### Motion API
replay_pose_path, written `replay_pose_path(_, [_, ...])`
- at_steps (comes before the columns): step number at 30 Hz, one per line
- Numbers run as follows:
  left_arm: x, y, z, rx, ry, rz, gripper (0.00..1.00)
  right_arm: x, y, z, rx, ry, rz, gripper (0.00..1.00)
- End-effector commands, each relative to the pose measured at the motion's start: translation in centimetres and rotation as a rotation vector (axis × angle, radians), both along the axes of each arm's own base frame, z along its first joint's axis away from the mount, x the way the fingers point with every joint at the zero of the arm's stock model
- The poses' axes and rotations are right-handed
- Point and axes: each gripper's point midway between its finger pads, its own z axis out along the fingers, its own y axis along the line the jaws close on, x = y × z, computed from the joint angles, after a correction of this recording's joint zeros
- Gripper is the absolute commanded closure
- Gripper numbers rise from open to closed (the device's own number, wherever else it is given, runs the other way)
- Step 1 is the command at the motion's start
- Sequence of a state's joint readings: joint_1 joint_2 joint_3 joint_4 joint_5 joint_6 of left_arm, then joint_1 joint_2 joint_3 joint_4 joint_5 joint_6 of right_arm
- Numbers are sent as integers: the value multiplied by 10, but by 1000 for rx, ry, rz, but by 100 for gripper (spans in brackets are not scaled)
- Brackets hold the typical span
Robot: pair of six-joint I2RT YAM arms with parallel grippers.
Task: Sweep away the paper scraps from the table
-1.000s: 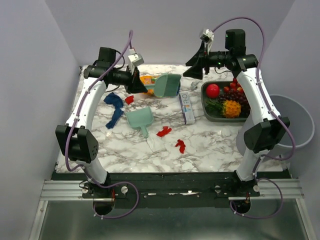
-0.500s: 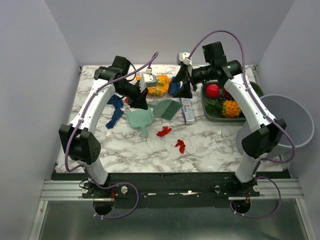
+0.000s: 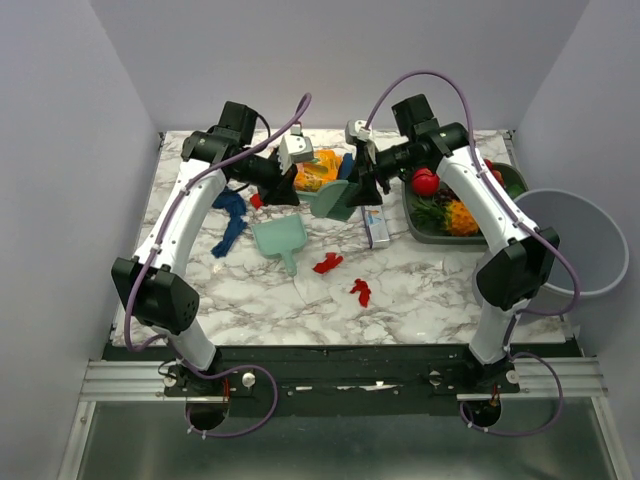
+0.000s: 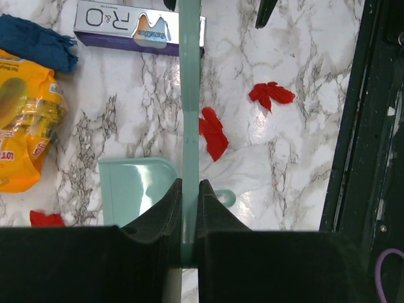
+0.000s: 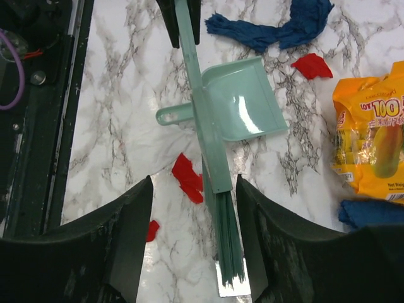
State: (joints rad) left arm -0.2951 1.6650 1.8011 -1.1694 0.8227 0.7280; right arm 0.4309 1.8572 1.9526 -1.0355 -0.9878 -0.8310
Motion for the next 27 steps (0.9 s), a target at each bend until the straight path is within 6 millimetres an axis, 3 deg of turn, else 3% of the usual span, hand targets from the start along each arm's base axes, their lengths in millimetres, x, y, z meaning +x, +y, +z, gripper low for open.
replay_pose_path(1, [1, -8, 30, -69, -72, -17, 100, -3, 6, -6, 12, 45, 13, 39])
replay_pose_path(5, [3, -10, 32, -81, -79, -22, 99, 2, 17, -10, 12, 66, -6, 43])
replay_pose_path(9, [5, -13, 37, -101, -79, -21, 99, 5, 29, -6, 35, 93, -4, 55])
replay_pose_path(12, [5, -15, 41, -116, -79, -23, 99, 5, 30, -7, 37, 113, 0, 69])
replay_pose_path(13, [5, -16, 42, -123, -76, -23, 98, 4, 30, -7, 38, 116, 2, 79])
replay_pose_path(16, [4, -20, 47, -151, -60, -14, 75, 3, 31, -6, 51, 123, 9, 100])
replay_pose_path(17, [4, -21, 45, -159, -56, -14, 65, 2, 31, -7, 53, 135, 7, 99])
replay_pose_path(20, [0, -25, 48, -214, -10, -7, 58, 2, 30, -8, 61, 161, 1, 100])
replay_pose_path(24, [-2, -28, 51, -302, 88, 14, 59, 10, 24, -12, 78, 219, -34, 100])
replay_pose_path(27, [-5, -30, 45, -334, 155, 16, 66, 9, 25, -14, 88, 258, -38, 100])
